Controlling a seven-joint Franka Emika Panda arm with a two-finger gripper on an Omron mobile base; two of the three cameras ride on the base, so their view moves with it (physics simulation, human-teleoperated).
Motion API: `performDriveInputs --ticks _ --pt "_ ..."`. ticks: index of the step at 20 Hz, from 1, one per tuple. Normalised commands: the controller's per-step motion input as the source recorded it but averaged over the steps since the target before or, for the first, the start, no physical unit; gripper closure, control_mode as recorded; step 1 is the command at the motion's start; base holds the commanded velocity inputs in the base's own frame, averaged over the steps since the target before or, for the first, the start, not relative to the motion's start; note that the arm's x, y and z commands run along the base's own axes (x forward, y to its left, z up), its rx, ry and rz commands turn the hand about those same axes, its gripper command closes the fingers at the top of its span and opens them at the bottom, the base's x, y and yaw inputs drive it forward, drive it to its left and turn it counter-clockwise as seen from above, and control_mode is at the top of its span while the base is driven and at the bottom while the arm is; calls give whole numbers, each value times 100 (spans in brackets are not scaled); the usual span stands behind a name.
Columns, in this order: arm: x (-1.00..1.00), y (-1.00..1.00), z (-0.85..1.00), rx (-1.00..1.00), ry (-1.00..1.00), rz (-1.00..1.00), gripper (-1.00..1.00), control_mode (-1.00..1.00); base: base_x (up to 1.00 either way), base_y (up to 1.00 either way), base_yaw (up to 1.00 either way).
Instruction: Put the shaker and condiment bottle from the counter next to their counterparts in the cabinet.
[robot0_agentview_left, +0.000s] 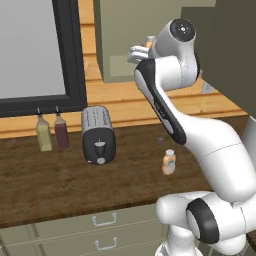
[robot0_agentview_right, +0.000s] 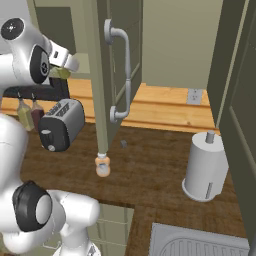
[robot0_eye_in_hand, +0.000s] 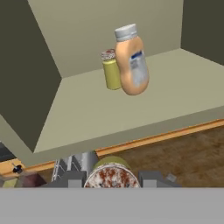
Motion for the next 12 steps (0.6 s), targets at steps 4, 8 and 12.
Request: performDriveInputs --ticks 4,8,12 --pt "23 0 14 0 0 0 100 -100 0 0 0" --pt "31 0 0 -3 0 0 100 -100 0 0 0" --pt "33 0 -7 -9 0 0 100 -100 0 0 0"
